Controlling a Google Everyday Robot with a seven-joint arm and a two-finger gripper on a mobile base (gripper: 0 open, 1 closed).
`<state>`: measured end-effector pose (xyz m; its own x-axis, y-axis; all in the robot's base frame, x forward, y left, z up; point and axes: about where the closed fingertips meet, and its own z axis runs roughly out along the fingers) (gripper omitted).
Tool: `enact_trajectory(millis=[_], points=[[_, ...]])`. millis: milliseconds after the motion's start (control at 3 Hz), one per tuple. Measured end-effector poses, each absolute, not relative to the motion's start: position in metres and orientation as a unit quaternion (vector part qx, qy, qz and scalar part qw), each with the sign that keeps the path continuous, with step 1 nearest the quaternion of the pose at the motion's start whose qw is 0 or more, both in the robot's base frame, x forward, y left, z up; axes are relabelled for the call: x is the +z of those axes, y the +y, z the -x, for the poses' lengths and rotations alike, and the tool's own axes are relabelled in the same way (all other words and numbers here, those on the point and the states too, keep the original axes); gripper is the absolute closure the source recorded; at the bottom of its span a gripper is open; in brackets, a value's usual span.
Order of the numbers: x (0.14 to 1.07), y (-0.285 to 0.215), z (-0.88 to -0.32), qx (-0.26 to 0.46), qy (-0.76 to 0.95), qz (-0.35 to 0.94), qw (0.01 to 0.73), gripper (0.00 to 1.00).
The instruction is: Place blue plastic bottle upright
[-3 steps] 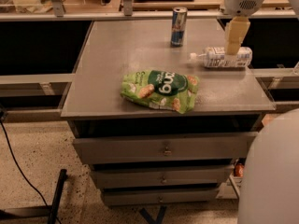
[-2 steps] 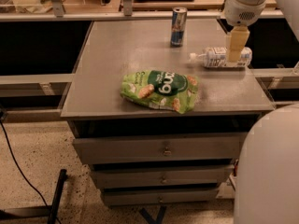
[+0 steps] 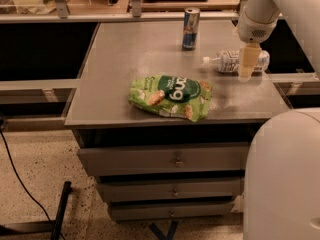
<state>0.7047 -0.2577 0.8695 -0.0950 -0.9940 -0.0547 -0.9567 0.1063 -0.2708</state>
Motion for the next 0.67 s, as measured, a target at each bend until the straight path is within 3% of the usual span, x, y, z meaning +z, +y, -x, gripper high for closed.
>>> enact_trajectory(millis=[667], points=[[0.8472, -0.2574, -0.708, -0.062, 0.744, 0.653, 0.124, 0.0]])
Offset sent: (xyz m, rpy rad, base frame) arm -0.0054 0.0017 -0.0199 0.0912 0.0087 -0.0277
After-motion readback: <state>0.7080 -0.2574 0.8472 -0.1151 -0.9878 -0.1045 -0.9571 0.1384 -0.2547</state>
